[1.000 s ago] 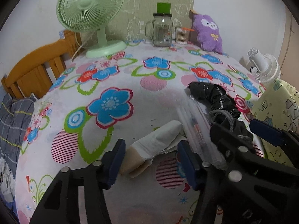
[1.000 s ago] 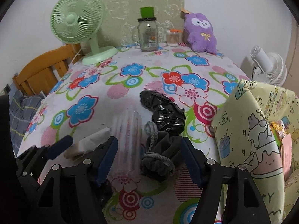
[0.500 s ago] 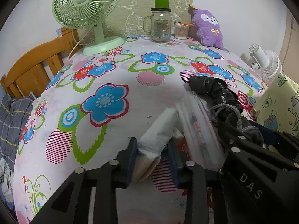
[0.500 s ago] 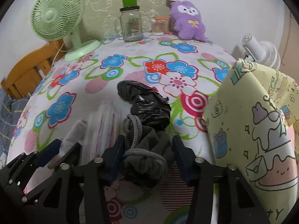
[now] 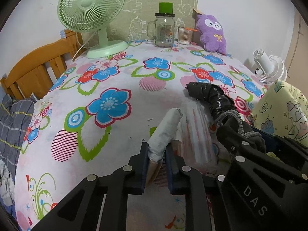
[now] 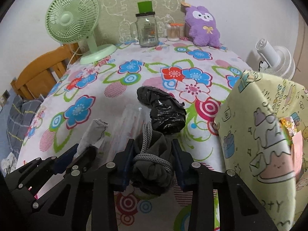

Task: Organize soft objects
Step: 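Grasp the grey cloth with the right tool while the left grasps the white roll, then lift and carry the grey cloth and white roll with both tools over the storage box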

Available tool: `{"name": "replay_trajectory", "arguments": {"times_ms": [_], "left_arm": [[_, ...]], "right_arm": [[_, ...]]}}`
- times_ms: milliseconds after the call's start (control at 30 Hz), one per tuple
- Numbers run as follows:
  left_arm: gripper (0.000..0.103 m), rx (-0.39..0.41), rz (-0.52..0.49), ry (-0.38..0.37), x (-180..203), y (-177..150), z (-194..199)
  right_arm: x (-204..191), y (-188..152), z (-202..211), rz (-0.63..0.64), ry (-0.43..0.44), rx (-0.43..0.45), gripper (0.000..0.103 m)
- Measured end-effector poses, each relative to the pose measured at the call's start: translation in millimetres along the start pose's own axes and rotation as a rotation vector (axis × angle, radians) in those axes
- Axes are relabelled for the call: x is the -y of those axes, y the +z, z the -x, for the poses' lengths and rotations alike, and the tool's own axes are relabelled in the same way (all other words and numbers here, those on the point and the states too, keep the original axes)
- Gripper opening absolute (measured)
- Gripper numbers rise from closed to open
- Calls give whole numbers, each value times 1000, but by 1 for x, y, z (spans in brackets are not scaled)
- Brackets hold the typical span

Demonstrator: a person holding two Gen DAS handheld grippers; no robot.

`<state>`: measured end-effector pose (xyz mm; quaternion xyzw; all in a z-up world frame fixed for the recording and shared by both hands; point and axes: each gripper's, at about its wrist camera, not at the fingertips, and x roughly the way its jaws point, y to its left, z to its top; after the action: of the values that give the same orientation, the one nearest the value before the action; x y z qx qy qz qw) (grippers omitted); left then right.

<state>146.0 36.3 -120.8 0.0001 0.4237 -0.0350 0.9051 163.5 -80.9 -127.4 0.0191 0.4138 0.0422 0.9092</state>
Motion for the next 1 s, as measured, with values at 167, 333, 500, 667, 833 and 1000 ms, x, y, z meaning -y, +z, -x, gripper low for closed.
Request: {"name": "replay_trajectory", "arguments": {"times_ms": [167, 333, 500, 667, 833, 1000], "left_arm": [[15, 28, 1, -3, 3, 1, 14], [15, 63, 2, 5, 6, 2, 28], [15, 87, 4, 6, 8, 3, 41], [15, 115, 7, -2, 9, 5, 57], [15, 138, 10, -4, 11, 5, 71], [15, 162, 14, -6, 13, 5, 86]], "right_arm": [[-2, 1, 16, 7, 13, 29, 39], [-4, 3, 31, 17, 19, 58, 39], [-6, 4, 45, 31, 19, 81, 39], [-7, 6, 62, 38, 24, 111, 39], [-7, 6, 79, 46, 29, 135, 39], [-7, 6, 95, 51, 34, 162, 39]]}}
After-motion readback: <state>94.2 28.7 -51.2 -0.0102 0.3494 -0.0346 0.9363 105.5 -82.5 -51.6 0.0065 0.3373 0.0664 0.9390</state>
